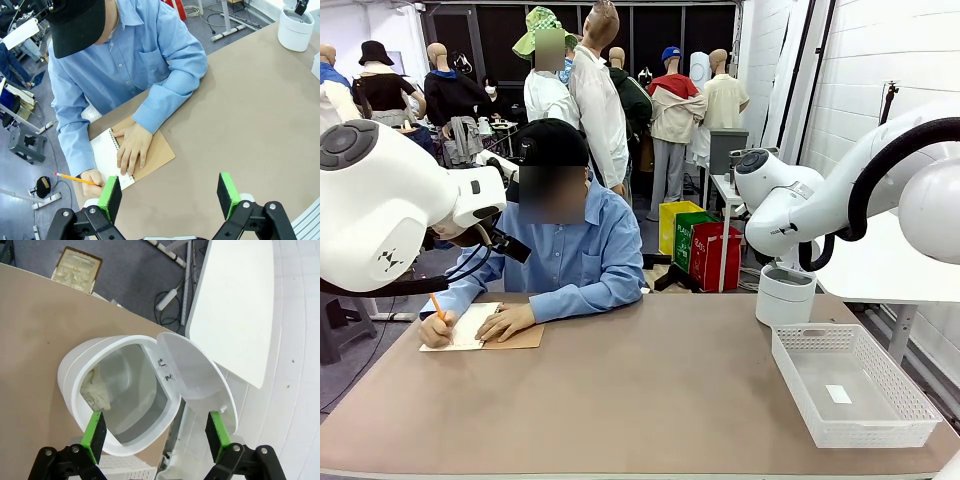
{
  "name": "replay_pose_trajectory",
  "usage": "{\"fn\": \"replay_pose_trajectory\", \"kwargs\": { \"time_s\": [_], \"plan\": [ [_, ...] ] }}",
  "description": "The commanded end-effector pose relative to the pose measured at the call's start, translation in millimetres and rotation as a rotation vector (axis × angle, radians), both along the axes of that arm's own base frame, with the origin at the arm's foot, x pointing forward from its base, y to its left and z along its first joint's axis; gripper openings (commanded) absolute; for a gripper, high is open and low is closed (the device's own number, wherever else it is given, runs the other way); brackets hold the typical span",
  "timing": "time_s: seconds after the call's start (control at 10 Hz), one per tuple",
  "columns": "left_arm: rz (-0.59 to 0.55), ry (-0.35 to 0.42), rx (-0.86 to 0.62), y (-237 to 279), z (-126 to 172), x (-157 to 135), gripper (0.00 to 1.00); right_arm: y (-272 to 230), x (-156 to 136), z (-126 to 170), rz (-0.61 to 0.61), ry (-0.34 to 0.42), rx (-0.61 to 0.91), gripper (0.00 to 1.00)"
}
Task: Sort the paper based on its condition.
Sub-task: If a person hands you a paper, place it in the Organizing basket , and if it's crumpled, put it in the Trash can.
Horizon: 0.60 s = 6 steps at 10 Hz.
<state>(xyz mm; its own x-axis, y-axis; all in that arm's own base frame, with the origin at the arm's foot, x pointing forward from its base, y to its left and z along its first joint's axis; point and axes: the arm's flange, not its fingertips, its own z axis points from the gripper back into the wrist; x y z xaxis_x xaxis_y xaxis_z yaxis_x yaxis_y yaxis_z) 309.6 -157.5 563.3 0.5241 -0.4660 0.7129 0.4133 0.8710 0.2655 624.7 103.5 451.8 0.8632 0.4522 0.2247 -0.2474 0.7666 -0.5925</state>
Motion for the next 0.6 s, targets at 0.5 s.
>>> {"fn": "replay_pose_trajectory", "kwargs": {
  "time_s": [0.5],
  "plan": [
    [-0.005,-0.010,0.013,0.3,0.0,0.7,1.00,12.7,-39.8,51.6,0.028,-0.002,0.181,1.00]
  ]
}}
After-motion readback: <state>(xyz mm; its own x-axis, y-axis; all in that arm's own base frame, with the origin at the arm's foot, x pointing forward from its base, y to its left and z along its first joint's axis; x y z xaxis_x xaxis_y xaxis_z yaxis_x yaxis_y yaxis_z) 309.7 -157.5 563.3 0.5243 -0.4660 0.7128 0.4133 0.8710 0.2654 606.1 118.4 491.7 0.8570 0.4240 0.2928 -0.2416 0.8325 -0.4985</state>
